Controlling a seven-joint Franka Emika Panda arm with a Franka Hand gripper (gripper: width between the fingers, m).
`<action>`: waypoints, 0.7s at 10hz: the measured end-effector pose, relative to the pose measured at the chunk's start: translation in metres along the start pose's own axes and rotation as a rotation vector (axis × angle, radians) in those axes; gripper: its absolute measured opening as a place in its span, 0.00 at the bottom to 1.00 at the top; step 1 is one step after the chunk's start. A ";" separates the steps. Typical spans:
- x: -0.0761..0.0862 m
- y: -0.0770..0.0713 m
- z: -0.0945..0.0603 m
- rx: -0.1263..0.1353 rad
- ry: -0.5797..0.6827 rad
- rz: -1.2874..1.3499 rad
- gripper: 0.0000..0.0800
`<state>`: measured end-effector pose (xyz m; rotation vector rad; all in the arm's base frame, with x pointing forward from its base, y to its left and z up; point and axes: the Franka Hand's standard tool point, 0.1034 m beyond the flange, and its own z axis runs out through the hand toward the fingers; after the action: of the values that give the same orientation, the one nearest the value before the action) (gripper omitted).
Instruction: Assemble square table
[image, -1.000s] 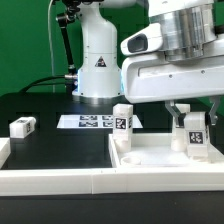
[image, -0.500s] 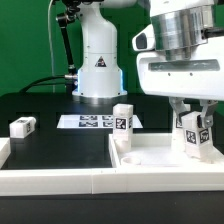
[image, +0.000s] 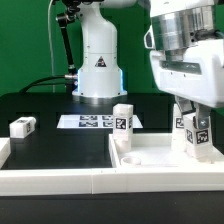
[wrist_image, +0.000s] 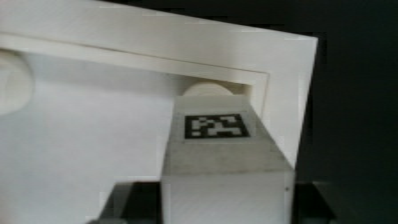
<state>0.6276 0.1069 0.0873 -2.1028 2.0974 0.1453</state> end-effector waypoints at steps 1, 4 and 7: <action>-0.002 0.000 0.000 0.000 0.000 0.095 0.36; -0.006 0.000 0.001 0.001 -0.004 0.307 0.36; -0.005 -0.001 0.001 0.001 -0.022 0.395 0.36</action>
Offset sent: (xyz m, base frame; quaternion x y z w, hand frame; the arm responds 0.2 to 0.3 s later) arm -0.0002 -0.0007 -0.0024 -0.0014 -0.0019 0.1752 0.9845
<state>0.6283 0.1114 0.0876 -1.6515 2.4713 0.2131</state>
